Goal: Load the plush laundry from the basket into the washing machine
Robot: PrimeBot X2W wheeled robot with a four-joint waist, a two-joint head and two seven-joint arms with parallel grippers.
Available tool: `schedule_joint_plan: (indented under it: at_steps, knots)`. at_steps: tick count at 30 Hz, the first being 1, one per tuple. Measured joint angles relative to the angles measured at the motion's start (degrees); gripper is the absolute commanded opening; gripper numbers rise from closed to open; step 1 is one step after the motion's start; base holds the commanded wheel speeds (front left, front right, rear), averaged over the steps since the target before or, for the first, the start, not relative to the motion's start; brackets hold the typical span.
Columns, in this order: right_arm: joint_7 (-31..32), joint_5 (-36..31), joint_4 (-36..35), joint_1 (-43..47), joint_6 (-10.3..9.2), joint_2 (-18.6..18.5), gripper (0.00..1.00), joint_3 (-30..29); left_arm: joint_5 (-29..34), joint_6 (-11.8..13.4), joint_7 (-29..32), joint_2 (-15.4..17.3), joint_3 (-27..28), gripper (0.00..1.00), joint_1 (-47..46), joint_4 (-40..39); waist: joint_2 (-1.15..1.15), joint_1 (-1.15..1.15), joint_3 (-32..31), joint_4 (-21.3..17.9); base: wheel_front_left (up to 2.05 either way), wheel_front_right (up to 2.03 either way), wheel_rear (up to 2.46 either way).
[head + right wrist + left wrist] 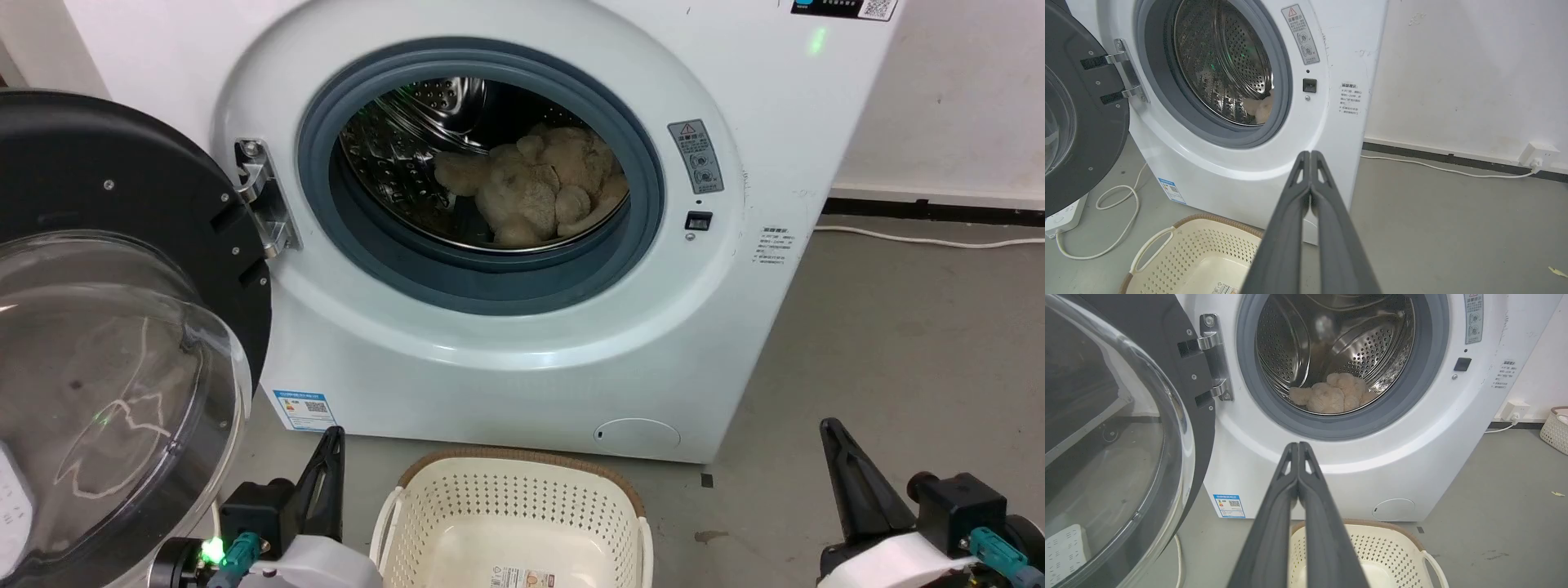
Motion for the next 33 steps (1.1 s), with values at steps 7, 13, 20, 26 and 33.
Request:
schedule_joint_plan:
  at_steps: [7, 13, 20, 26, 33]
  knots:
    - [0.9, -0.6, -0.1, -0.2, 0.0, 0.0, 0.0, 0.3, 0.7, 0.1, 0.9, -0.3, 0.5, 0.0, 0.0, -0.5, 0.0, -0.01, 0.1, -0.3, 0.0, 0.0, 0.0]
    - [1.6, -1.0, -0.1, -0.9, 0.01, 0.0, 0.0, 0.6, 1.3, 0.1, 1.6, -0.5, 0.8, 0.0, 0.0, -1.1, 0.0, -0.01, 0.1, -0.6, 0.0, 0.0, 0.0]
    - [2.5, -1.2, -0.2, -1.1, 0.01, 0.0, 0.0, 0.9, 2.2, 0.1, 2.5, -0.6, 1.4, 0.0, -0.1, -1.7, 0.0, -0.01, 0.2, -0.9, 0.0, 0.0, 0.0]
    - [3.0, -1.6, -0.3, -1.3, 0.01, 0.0, 0.0, 1.1, 2.8, 0.2, 3.1, -0.8, 1.9, 0.0, -0.1, -2.2, 0.0, -0.01, 0.3, -1.2, 0.0, 0.0, 0.0]
    - [4.1, -2.1, -0.4, -1.4, 0.01, 0.0, 0.0, 1.5, 3.7, 0.5, 4.1, -1.4, 2.5, 0.0, -0.3, -3.0, 0.0, -0.01, 0.4, -1.6, 0.0, 0.0, 0.0]
